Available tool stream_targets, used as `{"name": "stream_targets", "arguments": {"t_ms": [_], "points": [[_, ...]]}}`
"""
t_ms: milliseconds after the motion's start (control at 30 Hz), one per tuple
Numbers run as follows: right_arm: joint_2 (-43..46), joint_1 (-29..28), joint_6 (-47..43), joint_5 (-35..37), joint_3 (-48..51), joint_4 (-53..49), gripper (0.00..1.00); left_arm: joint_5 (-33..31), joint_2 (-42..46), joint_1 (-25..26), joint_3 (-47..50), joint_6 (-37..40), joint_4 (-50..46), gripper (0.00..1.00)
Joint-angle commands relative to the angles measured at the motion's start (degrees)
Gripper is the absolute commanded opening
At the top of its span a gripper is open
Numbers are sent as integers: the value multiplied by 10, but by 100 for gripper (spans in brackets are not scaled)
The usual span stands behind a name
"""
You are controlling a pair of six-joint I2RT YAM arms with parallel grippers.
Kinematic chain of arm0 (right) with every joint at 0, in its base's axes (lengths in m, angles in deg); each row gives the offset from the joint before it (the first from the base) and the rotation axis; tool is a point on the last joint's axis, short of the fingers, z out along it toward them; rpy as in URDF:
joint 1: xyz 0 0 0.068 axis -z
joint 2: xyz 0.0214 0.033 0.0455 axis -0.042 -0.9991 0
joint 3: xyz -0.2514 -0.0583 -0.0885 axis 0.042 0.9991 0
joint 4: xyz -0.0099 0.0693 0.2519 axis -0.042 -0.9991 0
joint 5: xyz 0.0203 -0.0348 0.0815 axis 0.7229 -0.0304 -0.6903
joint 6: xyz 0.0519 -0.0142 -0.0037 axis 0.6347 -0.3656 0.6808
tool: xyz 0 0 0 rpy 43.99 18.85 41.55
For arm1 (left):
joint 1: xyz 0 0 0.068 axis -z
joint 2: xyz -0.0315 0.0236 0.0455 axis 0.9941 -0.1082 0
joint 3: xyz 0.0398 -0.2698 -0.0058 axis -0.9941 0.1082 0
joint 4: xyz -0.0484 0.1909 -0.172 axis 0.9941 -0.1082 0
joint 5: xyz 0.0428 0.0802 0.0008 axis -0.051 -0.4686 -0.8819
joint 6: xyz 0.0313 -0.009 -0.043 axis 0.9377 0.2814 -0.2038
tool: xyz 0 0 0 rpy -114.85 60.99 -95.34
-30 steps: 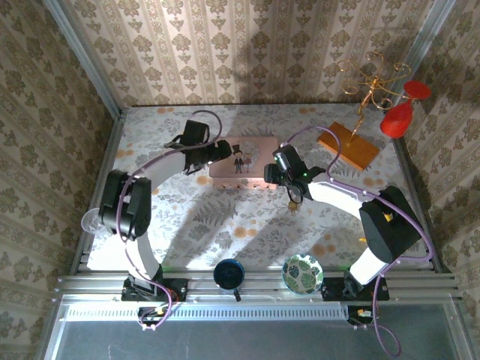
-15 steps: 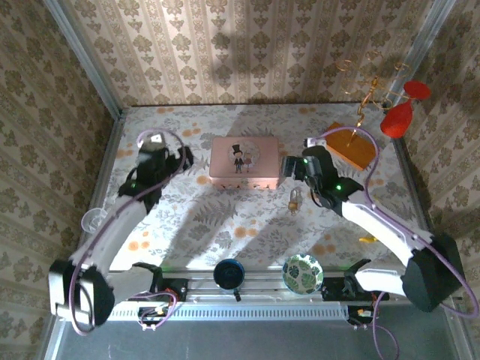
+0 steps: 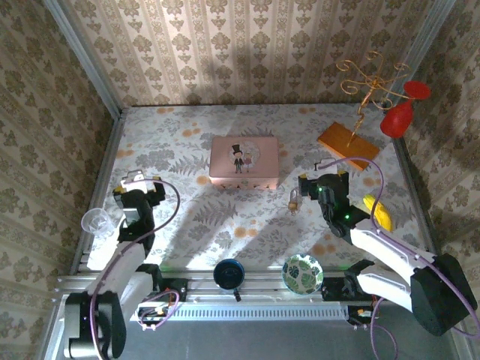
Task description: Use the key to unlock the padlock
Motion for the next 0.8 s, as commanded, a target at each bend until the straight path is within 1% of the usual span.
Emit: {"name": "stream_targets", "arguments": {"t_ms": [0,200,233,267,300,433,500,600,767], "points": [[-7,18,-46,14,8,95,100,68,-60,-18,11,36,171,100],[-32,65,-51,-21,44,174,100,131,-206,-23,4,52,329,100],[-35,73,-49,-27,47,182,100,134,-207,-22,-2,54,317,100],[-37,84,-47,-33,51,190,100,138,-190,-23,-10,47,270,100],[-38,90,-47,-40,54,197,100,138,-183,-24,-15,50,257,100],[-41,108,-46,-52,63,212,100,168,-203,-31,-20,54,271,100],[-39,114,-44,-55,64,212,100,174,-200,-31,-30,50,238,100],[-37,119,-41,-65,69,219,100,182,-221,-31,-27,54,251,100],[-35,125,-36,-67,73,215,100,188,-315,-32,-13,59,361,100]]}}
